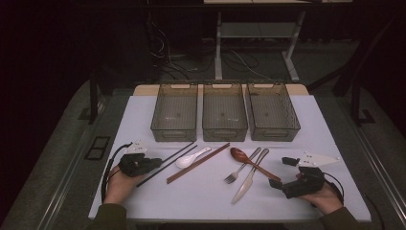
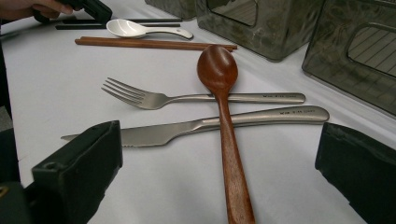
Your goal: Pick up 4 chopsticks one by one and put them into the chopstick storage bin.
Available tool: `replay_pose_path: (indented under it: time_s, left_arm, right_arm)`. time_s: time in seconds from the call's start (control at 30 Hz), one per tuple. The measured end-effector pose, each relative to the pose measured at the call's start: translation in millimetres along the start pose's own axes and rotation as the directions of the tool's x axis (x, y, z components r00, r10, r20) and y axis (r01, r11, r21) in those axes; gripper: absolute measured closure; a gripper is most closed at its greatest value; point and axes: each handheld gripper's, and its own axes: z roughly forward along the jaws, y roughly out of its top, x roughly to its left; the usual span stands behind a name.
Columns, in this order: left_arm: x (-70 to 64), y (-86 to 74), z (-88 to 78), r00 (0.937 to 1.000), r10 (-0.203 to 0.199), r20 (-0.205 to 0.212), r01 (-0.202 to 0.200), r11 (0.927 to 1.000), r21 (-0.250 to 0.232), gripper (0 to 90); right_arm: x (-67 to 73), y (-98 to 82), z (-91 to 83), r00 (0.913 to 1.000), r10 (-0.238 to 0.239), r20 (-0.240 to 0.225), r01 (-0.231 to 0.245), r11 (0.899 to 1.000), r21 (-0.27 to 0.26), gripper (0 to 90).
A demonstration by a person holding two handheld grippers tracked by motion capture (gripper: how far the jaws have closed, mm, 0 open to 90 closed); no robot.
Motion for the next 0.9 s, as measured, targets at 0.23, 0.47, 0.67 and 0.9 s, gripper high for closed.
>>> replay_pose_path:
  time_s: [0.23,0.47,0.67,0.9]
  left_arm:
    - [-1.4,1.0,-3.9,1.0,-0.001,-0.006,0.001,1.0,0.0,84.9]
    - [-4.5,4.3,-14.3,0.9998,0.0,-0.021,0.0,0.9999,-0.016,84.9]
    - [-6.0,6.1,-21.1,0.9996,-0.011,-0.027,0.009,0.9989,-0.047,84.9]
    - [-10.2,12.1,-29.8,0.9998,0.0,-0.022,-0.002,0.9974,-0.072,84.9]
  right_arm:
    - [-0.1,0.4,0.5,1.0,-0.003,0.001,0.003,1.0,-0.005,0.5]
    - [0.3,0.4,1.0,1.0,0.002,-0.002,-0.002,1.0,-0.002,0.5]
    - [-0.2,0.5,0.9,1.0,-0.003,-0.002,0.003,1.0,-0.007,0.5]
    - [-0.1,0.7,0.8,1.0,0.0,-0.001,0.0,1.0,-0.008,0.5]
